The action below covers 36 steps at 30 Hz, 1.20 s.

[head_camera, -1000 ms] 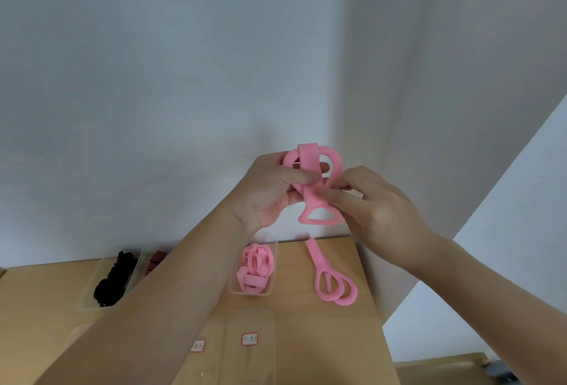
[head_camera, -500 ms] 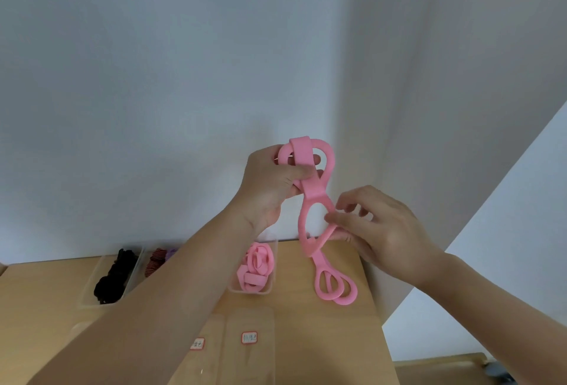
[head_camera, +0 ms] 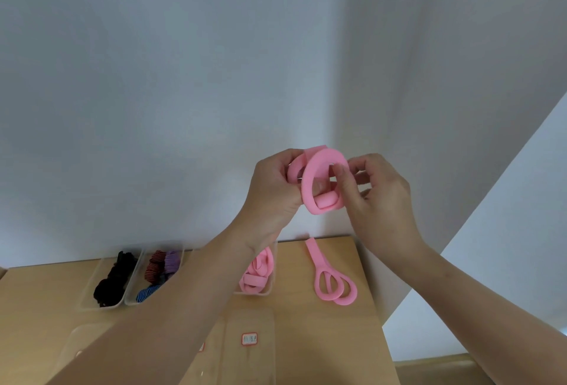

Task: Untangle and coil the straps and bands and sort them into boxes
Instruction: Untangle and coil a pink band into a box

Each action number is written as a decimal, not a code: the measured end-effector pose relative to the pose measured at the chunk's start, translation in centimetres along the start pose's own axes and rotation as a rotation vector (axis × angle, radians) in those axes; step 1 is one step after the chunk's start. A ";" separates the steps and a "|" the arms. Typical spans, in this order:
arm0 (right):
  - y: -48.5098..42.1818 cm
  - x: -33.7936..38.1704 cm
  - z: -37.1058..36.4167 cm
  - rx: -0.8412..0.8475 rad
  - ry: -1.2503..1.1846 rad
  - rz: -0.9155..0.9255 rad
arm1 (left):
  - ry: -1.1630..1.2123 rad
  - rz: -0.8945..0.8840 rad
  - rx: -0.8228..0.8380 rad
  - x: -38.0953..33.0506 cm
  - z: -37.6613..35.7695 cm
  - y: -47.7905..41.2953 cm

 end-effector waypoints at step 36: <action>-2.2 0.0 -1.0 0.374 -0.720 -0.175 | 0.273 0.122 0.521 -0.8 -0.1 0.6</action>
Point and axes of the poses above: each hand's wrist, its own y-axis away from the middle knuckle, its own z-axis out of the back of the hand, x = y × z, the point moved 7 cm from there along -y, towards the middle knuckle, and after that the axes turned 5 degrees about -y, right-handed, at the moved point
